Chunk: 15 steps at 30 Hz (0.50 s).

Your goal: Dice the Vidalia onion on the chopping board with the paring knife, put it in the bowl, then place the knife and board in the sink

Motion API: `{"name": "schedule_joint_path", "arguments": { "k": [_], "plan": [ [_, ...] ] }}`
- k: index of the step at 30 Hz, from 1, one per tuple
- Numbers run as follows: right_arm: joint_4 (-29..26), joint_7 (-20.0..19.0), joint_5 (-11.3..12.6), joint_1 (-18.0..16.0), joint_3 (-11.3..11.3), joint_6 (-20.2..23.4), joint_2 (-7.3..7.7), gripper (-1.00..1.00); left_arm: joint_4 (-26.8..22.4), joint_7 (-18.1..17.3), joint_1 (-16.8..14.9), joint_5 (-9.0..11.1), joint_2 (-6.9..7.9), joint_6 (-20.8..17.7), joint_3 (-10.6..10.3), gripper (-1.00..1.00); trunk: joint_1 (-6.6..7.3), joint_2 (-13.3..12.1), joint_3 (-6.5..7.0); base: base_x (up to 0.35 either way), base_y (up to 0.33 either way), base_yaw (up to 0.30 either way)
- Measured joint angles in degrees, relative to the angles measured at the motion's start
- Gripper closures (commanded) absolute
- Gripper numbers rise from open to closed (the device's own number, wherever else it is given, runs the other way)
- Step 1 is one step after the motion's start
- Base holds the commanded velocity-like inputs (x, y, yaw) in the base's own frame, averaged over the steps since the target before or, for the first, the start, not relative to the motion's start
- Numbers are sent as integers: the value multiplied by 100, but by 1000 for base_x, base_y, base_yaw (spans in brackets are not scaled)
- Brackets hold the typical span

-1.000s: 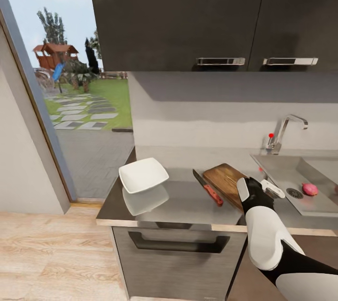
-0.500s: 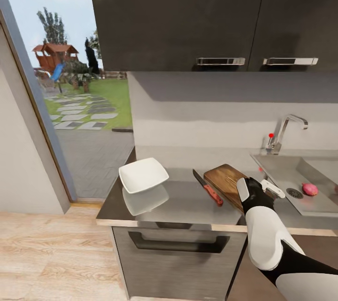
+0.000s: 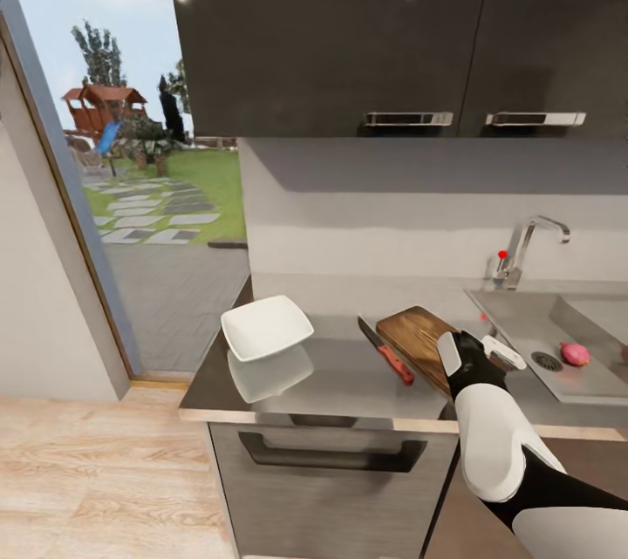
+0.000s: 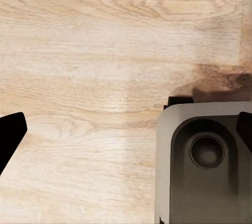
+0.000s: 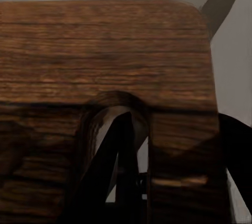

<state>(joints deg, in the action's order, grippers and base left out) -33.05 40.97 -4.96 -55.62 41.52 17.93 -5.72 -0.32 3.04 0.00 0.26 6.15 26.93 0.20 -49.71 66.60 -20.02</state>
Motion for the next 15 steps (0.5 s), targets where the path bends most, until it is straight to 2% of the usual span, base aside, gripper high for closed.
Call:
{"name": "schedule_joint_path", "arguments": {
  "k": [15],
  "plan": [
    [267,-2,13,-3,-11,2,1,100,2,0,0,0,0,-1,0,-100,0,0,136,0,0,0]
  ]
}}
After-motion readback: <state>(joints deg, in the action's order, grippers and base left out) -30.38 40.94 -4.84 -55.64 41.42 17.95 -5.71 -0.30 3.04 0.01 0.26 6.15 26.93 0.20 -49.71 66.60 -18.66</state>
